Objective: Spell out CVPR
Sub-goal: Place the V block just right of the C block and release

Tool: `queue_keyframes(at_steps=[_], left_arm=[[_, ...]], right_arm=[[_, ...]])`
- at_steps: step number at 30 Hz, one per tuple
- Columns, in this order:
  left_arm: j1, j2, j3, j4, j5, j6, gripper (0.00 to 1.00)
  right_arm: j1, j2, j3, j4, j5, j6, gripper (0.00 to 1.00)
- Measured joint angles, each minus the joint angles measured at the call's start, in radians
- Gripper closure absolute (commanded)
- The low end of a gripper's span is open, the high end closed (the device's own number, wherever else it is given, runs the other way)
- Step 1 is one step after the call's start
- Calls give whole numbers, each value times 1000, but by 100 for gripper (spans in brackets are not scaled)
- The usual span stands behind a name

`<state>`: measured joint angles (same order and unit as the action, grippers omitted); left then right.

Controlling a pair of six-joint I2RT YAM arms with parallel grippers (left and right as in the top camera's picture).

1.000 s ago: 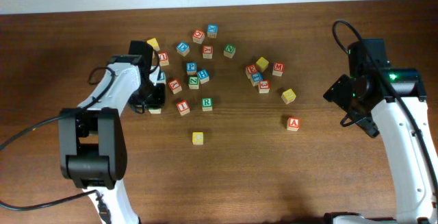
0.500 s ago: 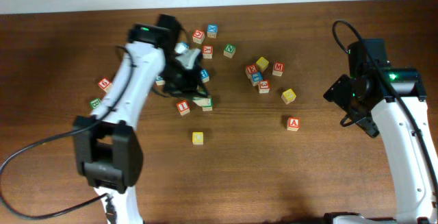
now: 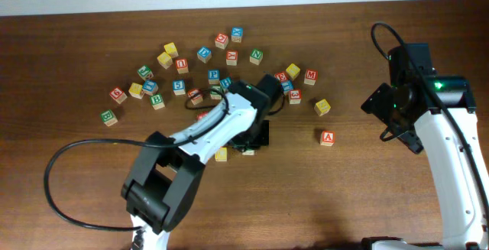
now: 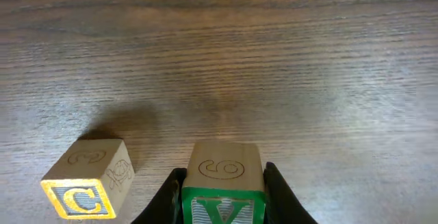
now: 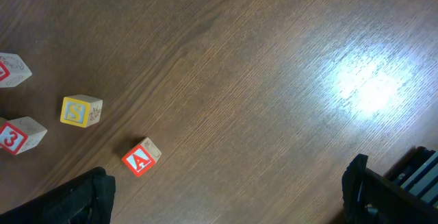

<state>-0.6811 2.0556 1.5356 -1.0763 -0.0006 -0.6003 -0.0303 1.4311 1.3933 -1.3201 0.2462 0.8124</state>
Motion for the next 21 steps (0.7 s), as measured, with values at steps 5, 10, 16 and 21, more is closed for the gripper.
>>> queue_keyframes(at_steps=[5,10,16,21], left_arm=[[-24,0,-81,26,-51,-82,83],[-24,0,-85,27,-79,-90,80],[-24,0,-85,45,-109,-93,75],[-24,0,-85,46,-113,-97,69]], right_arm=[[0,0,0,0,0,0,2],[0,0,0,0,0,0,2],[0,0,0,0,0,0,2],[0,0,0,0,0,0,2]])
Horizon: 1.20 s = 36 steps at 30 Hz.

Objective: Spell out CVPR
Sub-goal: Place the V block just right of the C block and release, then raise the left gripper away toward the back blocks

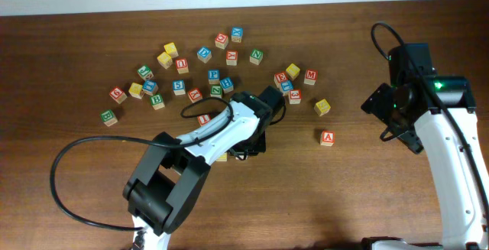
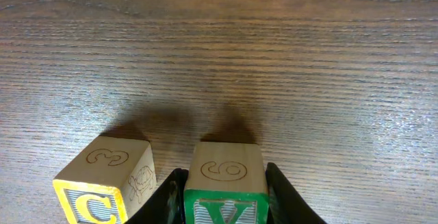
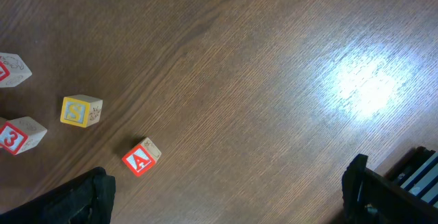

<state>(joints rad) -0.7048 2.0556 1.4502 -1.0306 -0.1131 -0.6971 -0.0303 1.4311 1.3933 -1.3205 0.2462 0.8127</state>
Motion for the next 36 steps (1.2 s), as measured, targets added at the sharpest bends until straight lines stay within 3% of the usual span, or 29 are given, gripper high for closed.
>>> queue_keyframes(at_steps=[5,6,7,21,25,26,29,30,36], left_arm=[[0,0,-1,0,0,0,64],[0,0,-1,0,0,0,54],[0,0,-1,0,0,0,35],[41,0,12,56,-5,18,40],[92,6,222,-55,-9,80,36],[111,7,319,-109,-10,88,35],[179,11,561,-251,-11,113,18],[207,11,608,-272,-12,123,4],[443,11,637,-347,-12,160,1]], right_arm=[[0,0,0,0,0,0,2],[0,0,0,0,0,0,2],[0,0,0,0,0,0,2],[0,0,0,0,0,0,2],[0,0,0,0,0,0,2],[0,0,0,1,0,0,2],[0,0,0,-1,0,0,2],[0,0,0,-1,0,0,2],[0,0,0,0,0,-1,1]])
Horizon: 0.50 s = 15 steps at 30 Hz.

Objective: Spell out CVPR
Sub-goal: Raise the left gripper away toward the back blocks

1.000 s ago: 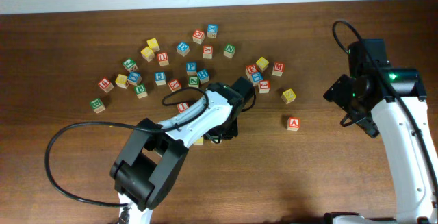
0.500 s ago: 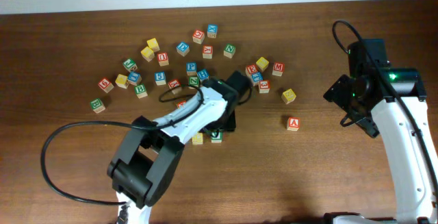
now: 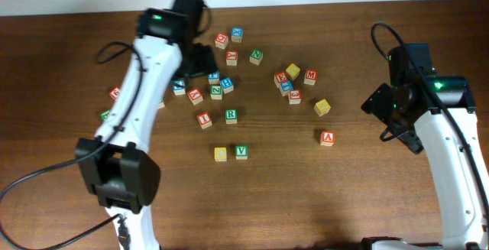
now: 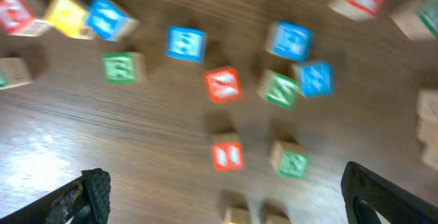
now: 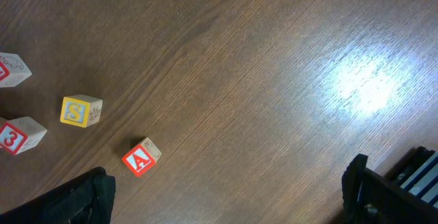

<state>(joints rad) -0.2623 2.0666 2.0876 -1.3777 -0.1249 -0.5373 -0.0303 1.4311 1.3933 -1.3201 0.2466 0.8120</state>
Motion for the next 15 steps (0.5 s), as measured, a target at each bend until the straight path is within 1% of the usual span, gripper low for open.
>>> queue_keyframes(at_steps=[2,4,6,11,13,15], left_arm=[[70,0,-1,-12,-3,2,1],[103,0,-2,-21,-4,3,1],[118,0,-7,-63,-4,4,1],[109,0,-55,-73,-2,7,1],[93,0,-87,-61,28,11,1],[71,0,-105,-15,80,71,1]], right_arm=[[0,0,0,0,0,0,2],[0,0,0,0,0,0,2],[0,0,0,0,0,1,2],[0,0,0,0,0,0,2],[0,0,0,0,0,0,2],[0,0,0,0,0,0,2]])
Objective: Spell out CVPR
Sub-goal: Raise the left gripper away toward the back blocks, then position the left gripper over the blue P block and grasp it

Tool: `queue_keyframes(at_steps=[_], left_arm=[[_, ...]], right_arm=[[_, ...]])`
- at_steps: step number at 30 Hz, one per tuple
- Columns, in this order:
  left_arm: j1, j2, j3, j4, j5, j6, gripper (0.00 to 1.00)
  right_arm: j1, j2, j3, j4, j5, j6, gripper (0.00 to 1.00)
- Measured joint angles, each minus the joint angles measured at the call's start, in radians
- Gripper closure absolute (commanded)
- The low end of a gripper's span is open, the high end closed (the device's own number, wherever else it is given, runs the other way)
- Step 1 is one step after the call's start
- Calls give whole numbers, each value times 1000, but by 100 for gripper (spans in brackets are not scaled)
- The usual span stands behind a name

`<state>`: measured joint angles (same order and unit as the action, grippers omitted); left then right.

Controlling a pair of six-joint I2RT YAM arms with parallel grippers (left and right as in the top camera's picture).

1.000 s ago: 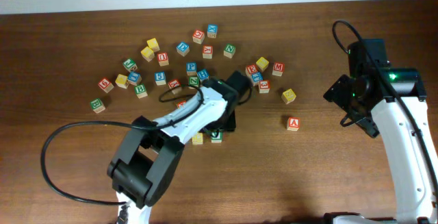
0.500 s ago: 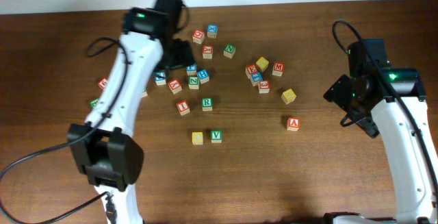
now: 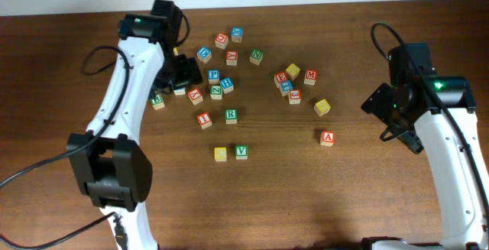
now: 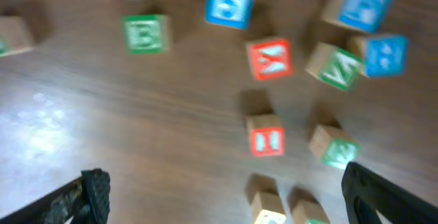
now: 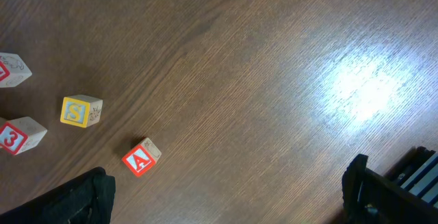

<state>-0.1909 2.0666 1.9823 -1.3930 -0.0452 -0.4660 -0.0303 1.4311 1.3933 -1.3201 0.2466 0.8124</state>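
Observation:
The yellow C block (image 3: 220, 154) and the green V block (image 3: 241, 152) stand side by side at mid table, V to the right of C. Both also peek in at the bottom of the left wrist view, the C block (image 4: 267, 210) beside the V block (image 4: 308, 214). A green R block (image 3: 231, 115) lies just behind them, next to a red block (image 3: 203, 118). My left gripper (image 3: 183, 70) hangs open over the left part of the block pile, holding nothing (image 4: 226, 196). My right gripper (image 3: 390, 108) is open and empty at the right (image 5: 229, 190).
Several loose letter blocks are scattered across the back of the table, among them a blue block (image 3: 214, 75) and a green N block (image 3: 257, 55). A red A block (image 5: 140, 159) and a yellow S block (image 5: 81, 111) lie nearer the right arm.
My left gripper has shifted a little to the left and nearer over the pile, still open. The blocks and the right arm have not moved.
My left gripper was shut on the green V block just right of the yellow C block, and then still held it close beside C. Later it was open and empty over the pile at the back. V now stands right of C.

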Motion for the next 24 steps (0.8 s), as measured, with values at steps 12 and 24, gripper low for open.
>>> queue_keyframes(at_steps=[12,24], left_arm=[[-153,0,-14,100,92,130,1],[-196,0,-14,97,92,131,1]], right_arm=[[0,0,0,0,0,0,1],[0,0,0,0,0,0,2]])
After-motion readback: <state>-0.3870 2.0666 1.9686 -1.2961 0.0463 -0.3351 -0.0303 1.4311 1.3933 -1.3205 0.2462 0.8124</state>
